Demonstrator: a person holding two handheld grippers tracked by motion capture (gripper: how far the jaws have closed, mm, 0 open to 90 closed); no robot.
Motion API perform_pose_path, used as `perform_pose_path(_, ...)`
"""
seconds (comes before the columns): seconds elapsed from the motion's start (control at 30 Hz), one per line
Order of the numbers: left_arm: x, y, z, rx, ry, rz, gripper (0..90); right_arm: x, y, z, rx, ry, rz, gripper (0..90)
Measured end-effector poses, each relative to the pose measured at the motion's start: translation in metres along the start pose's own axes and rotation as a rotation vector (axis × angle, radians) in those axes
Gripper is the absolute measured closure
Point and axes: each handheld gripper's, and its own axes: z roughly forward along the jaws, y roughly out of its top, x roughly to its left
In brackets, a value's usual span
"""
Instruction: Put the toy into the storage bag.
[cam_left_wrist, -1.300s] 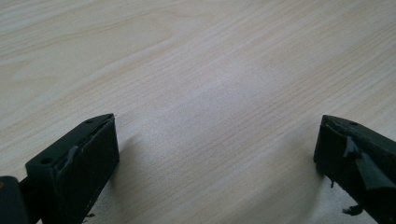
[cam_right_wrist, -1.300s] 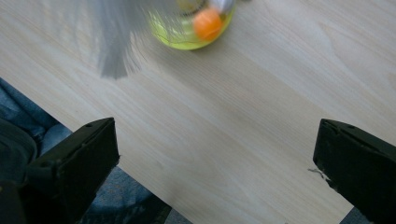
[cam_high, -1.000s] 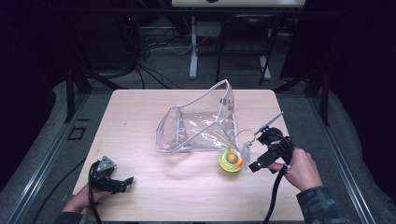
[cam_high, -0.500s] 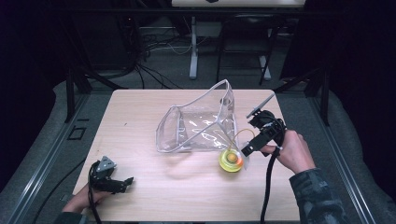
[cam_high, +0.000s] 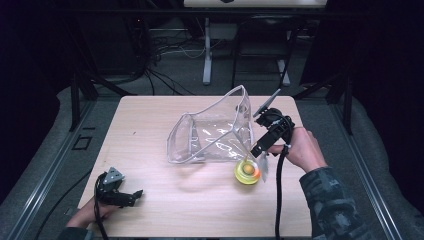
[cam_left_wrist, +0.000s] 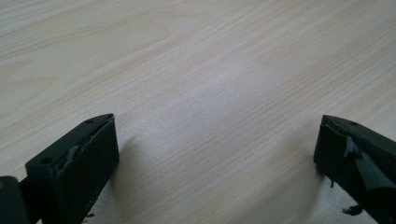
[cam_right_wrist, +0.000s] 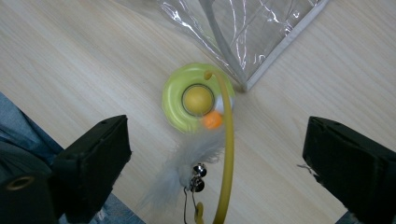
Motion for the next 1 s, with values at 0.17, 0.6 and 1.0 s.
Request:
perform_pose_path(0.17, 0.0, 0.0, 0.0, 0.005, -0.002, 0.004, 0.2, 0.002, 0.008, -0.001, 0.039, -0.058, -0.014, 26.7)
perform_pose_path(0.6, 0.001, 0.0, -0.001, 0.009, -0.008, 0.008, 0.2, 0.002, 0.018, 0.002, 0.008, -0.033, -0.051, 60.4)
perform_pose_path(1.0, 0.0, 0.0, -0.001, 0.008, -0.012, 0.013, 0.2, 0.001, 0.023, 0.004, 0.023, -0.039, -0.041, 76.1)
